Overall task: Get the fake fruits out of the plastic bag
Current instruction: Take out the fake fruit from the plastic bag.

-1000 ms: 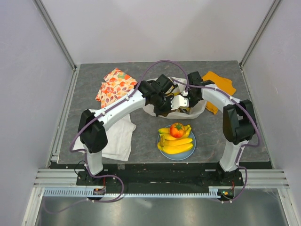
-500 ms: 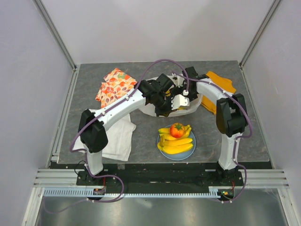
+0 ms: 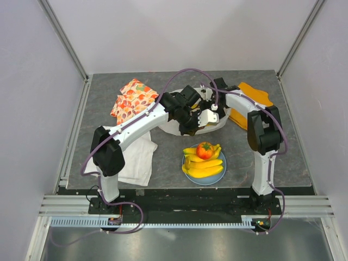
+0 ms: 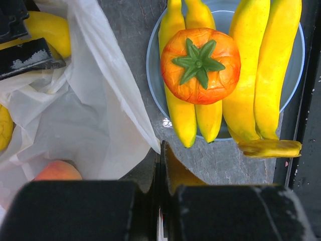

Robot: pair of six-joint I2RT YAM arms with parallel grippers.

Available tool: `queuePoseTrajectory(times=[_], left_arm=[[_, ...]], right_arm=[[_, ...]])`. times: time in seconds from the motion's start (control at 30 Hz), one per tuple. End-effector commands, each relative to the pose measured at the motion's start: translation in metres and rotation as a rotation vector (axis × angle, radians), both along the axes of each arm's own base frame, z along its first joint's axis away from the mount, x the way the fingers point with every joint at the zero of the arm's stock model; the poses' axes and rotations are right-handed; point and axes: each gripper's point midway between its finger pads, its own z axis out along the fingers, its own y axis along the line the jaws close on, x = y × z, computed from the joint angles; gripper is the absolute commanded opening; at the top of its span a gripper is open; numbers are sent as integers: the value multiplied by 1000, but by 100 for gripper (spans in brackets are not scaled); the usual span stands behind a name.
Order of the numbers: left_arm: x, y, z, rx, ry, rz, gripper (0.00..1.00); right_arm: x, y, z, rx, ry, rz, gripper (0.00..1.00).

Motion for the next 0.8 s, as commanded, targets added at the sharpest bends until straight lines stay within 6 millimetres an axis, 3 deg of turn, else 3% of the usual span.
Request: queuePoseTrajectory(times=[0.0, 0.1, 0.27, 0.53, 0.57, 0.6, 0.67, 0.73, 0.77], left_arm=[[-1, -5, 14, -42, 9, 13, 2], [3, -7, 16, -47, -1, 20, 2], [9, -7, 22, -56, -29, 37, 2], [32, 0, 40, -90, -81, 101, 2], [33, 0, 43, -99, -84, 106, 5], [34, 1, 46, -106, -82, 111, 8], [32, 0, 55, -140, -73, 108, 27], [29, 0, 69, -175, -76, 105, 35], [26, -2, 74, -197, -62, 99, 44]], right_arm=[[-6, 0, 38, 33, -72, 26, 50], [-6, 3, 58, 61, -116, 47, 44], [-15, 13, 106, 141, -217, 139, 43], [-52, 16, 132, 236, -248, 263, 43], [-55, 16, 146, 246, -289, 274, 43], [-60, 16, 147, 252, -297, 297, 43], [-67, 12, 165, 256, -354, 315, 42], [-74, 9, 176, 269, -386, 338, 42], [-82, 8, 187, 272, -417, 350, 41]])
